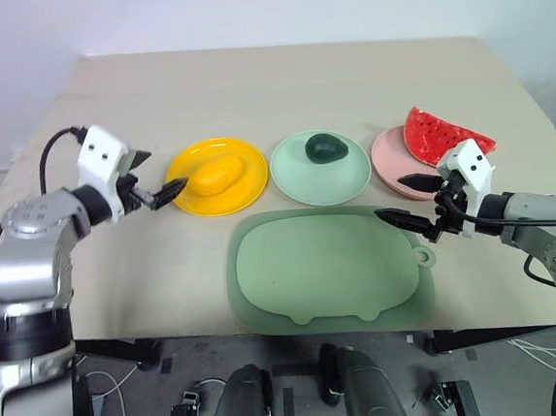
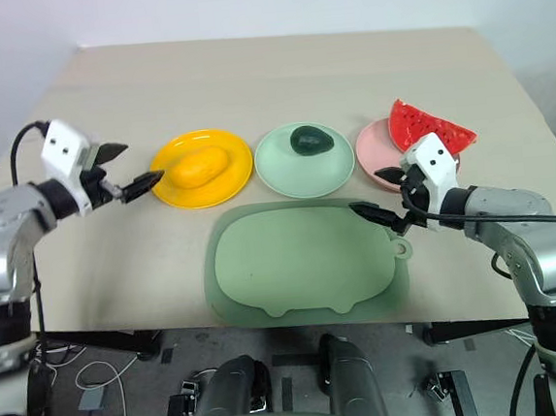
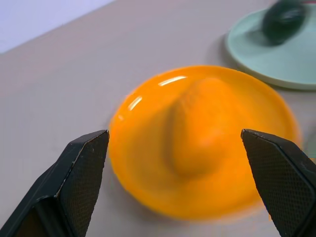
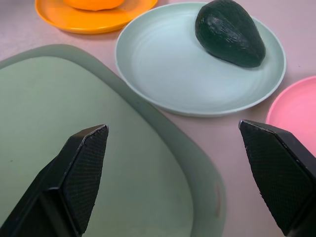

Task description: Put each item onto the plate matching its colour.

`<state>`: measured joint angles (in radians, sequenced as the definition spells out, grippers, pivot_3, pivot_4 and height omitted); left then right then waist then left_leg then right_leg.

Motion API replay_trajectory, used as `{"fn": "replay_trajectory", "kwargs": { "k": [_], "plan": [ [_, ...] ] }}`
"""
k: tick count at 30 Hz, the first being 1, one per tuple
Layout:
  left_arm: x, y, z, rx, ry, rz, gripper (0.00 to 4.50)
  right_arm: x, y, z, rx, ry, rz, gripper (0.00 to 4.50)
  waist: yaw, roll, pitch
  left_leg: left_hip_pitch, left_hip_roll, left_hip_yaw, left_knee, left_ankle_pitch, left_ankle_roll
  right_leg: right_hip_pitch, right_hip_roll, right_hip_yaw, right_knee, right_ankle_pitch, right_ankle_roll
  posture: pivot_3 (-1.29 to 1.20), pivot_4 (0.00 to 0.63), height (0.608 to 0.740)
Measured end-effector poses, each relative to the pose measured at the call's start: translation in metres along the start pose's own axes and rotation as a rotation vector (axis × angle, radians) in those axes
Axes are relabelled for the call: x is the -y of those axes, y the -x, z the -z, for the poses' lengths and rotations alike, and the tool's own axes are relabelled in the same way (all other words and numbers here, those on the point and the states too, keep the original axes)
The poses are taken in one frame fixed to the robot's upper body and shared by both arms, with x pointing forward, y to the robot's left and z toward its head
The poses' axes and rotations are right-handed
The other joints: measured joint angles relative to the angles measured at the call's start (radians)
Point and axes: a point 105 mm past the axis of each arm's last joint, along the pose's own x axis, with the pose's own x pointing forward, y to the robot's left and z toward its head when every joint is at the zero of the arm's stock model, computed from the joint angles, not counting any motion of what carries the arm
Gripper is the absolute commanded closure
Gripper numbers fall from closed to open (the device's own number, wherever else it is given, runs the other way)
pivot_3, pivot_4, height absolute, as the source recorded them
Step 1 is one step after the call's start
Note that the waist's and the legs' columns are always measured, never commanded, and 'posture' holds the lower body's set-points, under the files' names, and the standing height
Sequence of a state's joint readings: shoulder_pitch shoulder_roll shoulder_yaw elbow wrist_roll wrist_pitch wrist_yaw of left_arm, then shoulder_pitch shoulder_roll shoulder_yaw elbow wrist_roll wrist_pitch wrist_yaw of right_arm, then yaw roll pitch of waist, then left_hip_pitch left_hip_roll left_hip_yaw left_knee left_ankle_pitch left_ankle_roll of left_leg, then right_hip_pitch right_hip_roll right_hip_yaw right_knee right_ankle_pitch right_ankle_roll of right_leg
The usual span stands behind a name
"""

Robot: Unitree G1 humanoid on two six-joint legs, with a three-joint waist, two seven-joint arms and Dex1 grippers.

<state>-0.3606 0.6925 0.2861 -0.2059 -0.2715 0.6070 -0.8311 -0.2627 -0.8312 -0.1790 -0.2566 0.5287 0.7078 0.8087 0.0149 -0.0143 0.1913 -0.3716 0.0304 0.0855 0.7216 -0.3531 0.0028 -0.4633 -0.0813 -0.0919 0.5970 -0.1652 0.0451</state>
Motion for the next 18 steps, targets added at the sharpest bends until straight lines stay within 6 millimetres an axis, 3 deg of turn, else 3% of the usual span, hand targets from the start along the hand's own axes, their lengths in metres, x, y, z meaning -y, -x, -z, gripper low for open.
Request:
{"fn": "replay_trajectory", "kwargs": {
  "k": [4, 8, 13, 18],
  "plan": [
    [0.038, 0.038, 0.035, -0.03, 0.104, 0.023, 0.02, 0.018, 0.012, 0.003, 0.018, -0.029, 0.036, 0.0, -0.003, 0.0, 0.0, 0.001, 0.0, 0.0, 0.0, -0.002, 0.003, 0.0, 0.0, 0.0, -0.001, 0.0, 0.0, 0.0, 0.15, 0.74],
    [0.065, 0.058, 0.051, -0.062, 0.165, 0.028, 0.02, 0.018, 0.03, 0.006, 0.037, -0.062, -0.001, 0.0, 0.005, 0.0, 0.0, 0.001, 0.0, -0.002, 0.0, -0.002, 0.004, 0.002, 0.001, -0.001, -0.001, 0.0, 0.0, 0.0, 0.15, 0.74],
    [0.076, 0.067, 0.055, -0.051, 0.218, -0.011, 0.02, 0.009, 0.045, 0.027, -0.023, -0.121, -0.069, 0.0, 0.004, 0.0, -0.001, 0.002, 0.0, -0.002, 0.0, -0.002, 0.004, 0.003, 0.001, -0.001, -0.001, -0.001, -0.002, 0.0, 0.15, 0.74],
    [0.077, 0.064, 0.053, -0.038, 0.221, -0.031, 0.02, 0.006, 0.046, 0.028, -0.023, -0.105, -0.079, 0.0, -0.002, 0.001, -0.001, 0.003, 0.0, -0.002, 0.0, -0.002, 0.004, 0.002, 0.002, -0.001, -0.001, -0.001, -0.001, 0.0, 0.15, 0.74]
  ]
}}
